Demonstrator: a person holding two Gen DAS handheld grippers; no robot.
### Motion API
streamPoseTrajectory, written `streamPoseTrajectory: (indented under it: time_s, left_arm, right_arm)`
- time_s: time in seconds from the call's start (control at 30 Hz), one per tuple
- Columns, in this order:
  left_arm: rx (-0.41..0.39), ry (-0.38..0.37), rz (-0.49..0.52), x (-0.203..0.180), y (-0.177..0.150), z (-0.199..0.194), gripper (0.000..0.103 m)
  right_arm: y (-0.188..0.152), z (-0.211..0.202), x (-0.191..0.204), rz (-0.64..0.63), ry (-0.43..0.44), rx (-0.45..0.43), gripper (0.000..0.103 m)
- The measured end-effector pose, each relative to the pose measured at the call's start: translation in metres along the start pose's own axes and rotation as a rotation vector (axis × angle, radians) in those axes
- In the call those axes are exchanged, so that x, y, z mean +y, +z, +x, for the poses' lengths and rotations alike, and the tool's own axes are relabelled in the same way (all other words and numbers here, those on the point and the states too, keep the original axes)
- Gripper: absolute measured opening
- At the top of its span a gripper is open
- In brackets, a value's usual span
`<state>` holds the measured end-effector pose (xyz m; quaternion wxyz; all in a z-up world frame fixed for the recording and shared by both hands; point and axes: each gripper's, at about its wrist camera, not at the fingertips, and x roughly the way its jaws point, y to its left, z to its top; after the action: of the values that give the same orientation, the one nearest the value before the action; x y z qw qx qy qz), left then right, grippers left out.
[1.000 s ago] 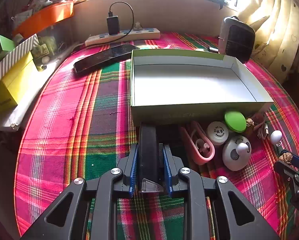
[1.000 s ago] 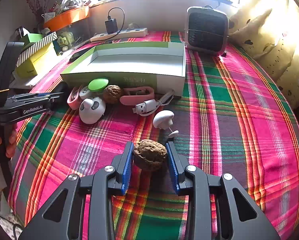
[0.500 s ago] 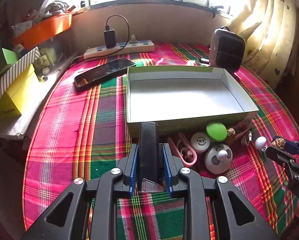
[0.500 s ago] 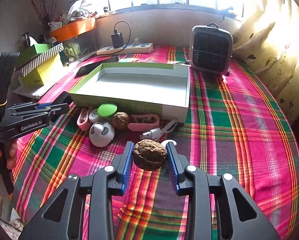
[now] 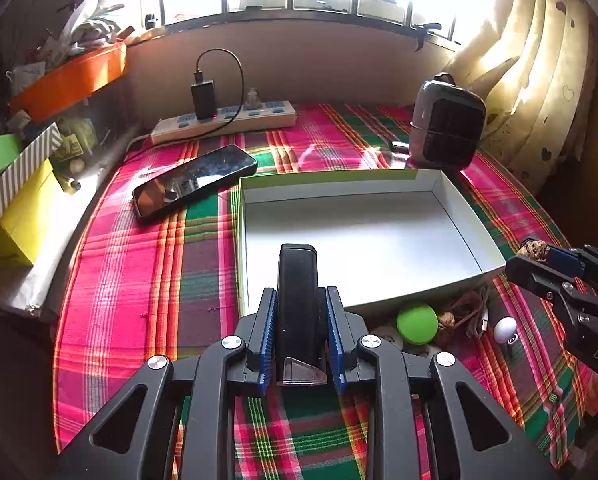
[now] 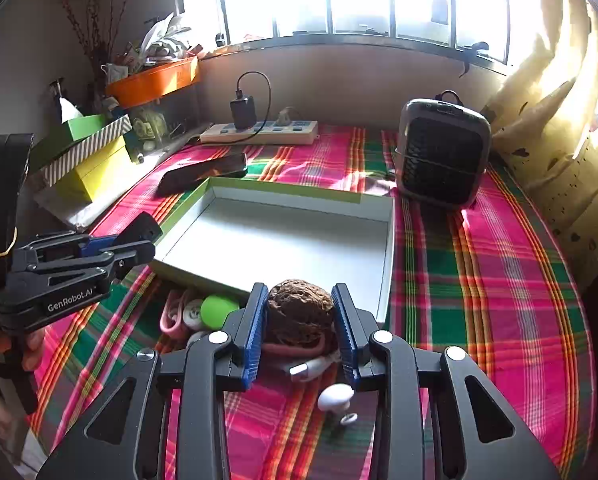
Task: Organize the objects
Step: 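Carry flashlight and walnut into the white box while the right gripper releases the walnut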
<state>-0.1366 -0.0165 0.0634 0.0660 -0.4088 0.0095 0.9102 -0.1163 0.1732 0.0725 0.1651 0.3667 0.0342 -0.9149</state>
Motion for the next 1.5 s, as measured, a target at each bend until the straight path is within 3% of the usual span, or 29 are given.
streamPoseTrajectory:
  time_s: [0.47,1.0,1.5]
  left_arm:
    - [0.000,0.000,-0.007,0.004,0.052,0.035,0.021]
    - [0.089,0.005,0.002,-0.001,0.062,0.106,0.021]
    - [0.101,0.016,0.021,0.001,0.061,0.120,0.021]
  right_arm:
    - [0.066,0.062,-0.022,0.026,-0.027,0.041,0.034]
    - [0.060,0.135,-0.033,0.027,-0.068,0.157,0.034]
    - [0.060,0.153,-0.030,-0.003,-0.097,0.198,0.034]
